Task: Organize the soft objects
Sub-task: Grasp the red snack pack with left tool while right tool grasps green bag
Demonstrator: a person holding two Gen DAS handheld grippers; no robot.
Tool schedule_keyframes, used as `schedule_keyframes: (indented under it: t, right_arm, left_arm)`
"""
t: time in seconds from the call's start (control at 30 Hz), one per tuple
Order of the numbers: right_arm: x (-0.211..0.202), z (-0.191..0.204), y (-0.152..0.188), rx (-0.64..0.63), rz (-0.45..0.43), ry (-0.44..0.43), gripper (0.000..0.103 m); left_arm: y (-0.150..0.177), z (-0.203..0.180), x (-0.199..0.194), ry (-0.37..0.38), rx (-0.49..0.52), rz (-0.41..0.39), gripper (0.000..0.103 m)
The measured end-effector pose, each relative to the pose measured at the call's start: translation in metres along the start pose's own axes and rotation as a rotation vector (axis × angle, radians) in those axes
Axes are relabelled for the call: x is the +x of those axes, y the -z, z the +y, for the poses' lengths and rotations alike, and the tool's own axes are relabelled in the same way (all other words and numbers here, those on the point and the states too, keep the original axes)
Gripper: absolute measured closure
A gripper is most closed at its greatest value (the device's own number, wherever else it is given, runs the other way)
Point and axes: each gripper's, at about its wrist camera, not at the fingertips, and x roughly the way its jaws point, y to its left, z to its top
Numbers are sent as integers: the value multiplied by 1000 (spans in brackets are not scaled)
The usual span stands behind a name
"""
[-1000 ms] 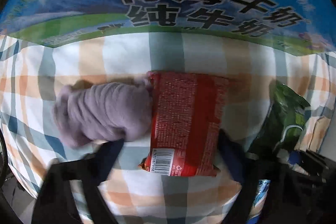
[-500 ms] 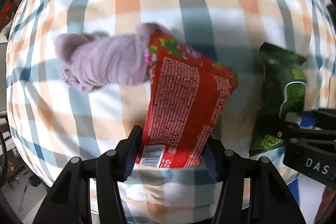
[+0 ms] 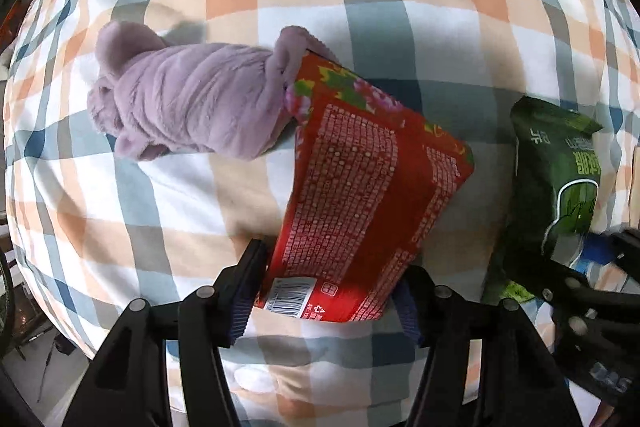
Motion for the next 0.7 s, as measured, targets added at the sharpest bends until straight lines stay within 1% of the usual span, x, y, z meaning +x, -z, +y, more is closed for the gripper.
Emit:
schedule_keyframes:
  t: [0.03, 0.1, 0.17, 0.2, 0.23, 0.3, 0.37, 0.4, 0.43, 0.53, 0.7]
  right_arm:
    - [-2, -2, 1, 1, -2, -7, 32]
    - [-8, -3, 5, 6, -9, -18, 27]
    - [-11, -3, 8, 6, -19, -18, 27]
    - [-10, -3, 8, 8, -24, -9, 27]
    - [-11, -1, 12, 10, -27, -6, 27]
    - [-7, 19, 13, 34, -30, 0, 27]
    - [-3, 13, 9, 55, -30, -10, 30]
    - [-2, 13, 8, 54, -33, -10, 39]
    - [-1, 14, 9, 52, -32, -11, 51]
    - [0, 16, 12, 55, -31, -2, 58]
    - [-18, 28, 22, 44, -51, -12, 61]
  left_arm:
    - [0, 0, -2, 4, 0, 12, 46]
    - [-2, 2, -3, 23, -16, 11, 46]
    - [-11, 7, -4, 33, -18, 6, 46]
    - [-14, 6, -3, 20, -9, 1, 46]
    - [-17, 21, 7, 12, -4, -1, 46]
    - [-15, 18, 7, 5, 0, -8, 46]
    - [-7, 17, 2, 7, -1, -25, 48]
    - [-1, 7, 2, 9, -4, -26, 49]
    - [3, 7, 1, 18, -12, -26, 51]
    - [11, 12, -10, 42, -28, -37, 53]
    - [24, 17, -40, 117, -69, -52, 55]
